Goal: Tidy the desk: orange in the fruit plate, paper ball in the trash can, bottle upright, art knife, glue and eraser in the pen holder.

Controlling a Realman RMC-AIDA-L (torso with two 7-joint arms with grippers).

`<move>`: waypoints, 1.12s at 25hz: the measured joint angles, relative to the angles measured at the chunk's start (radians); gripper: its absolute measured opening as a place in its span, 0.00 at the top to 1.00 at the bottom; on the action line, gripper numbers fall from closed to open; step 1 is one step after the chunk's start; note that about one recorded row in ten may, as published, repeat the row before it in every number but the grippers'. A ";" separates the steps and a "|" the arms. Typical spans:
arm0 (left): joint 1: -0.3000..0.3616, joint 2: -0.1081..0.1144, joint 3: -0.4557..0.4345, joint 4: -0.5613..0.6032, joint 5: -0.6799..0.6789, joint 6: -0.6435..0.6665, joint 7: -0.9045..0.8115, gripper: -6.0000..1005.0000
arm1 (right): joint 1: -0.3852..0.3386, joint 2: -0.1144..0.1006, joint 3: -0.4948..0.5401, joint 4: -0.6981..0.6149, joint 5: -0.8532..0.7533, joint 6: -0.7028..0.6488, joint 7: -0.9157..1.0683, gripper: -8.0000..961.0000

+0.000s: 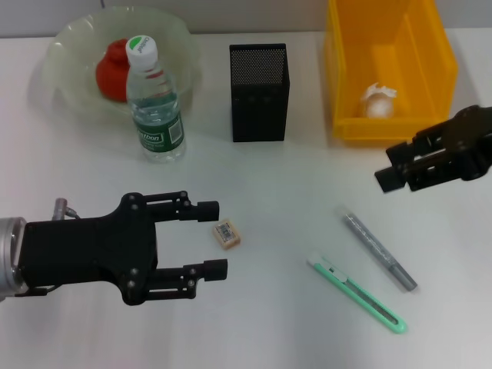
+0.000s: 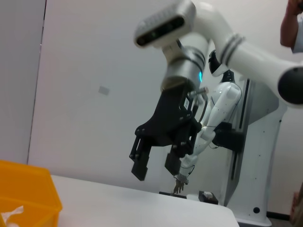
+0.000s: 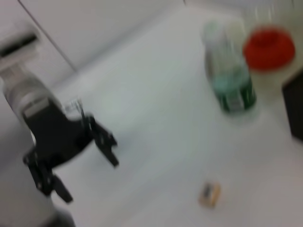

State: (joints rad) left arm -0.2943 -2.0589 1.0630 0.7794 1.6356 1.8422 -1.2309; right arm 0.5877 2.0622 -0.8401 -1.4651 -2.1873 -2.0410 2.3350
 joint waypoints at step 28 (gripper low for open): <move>-0.004 -0.006 0.002 -0.092 0.026 -0.053 0.103 0.31 | 0.407 0.026 -0.551 0.472 -0.426 0.162 0.331 0.40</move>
State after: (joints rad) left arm -0.2988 -2.0648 1.0645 0.6872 1.6612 1.7893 -1.1280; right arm 0.9944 2.0881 -1.3915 -0.9936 -2.6134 -1.8790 2.6658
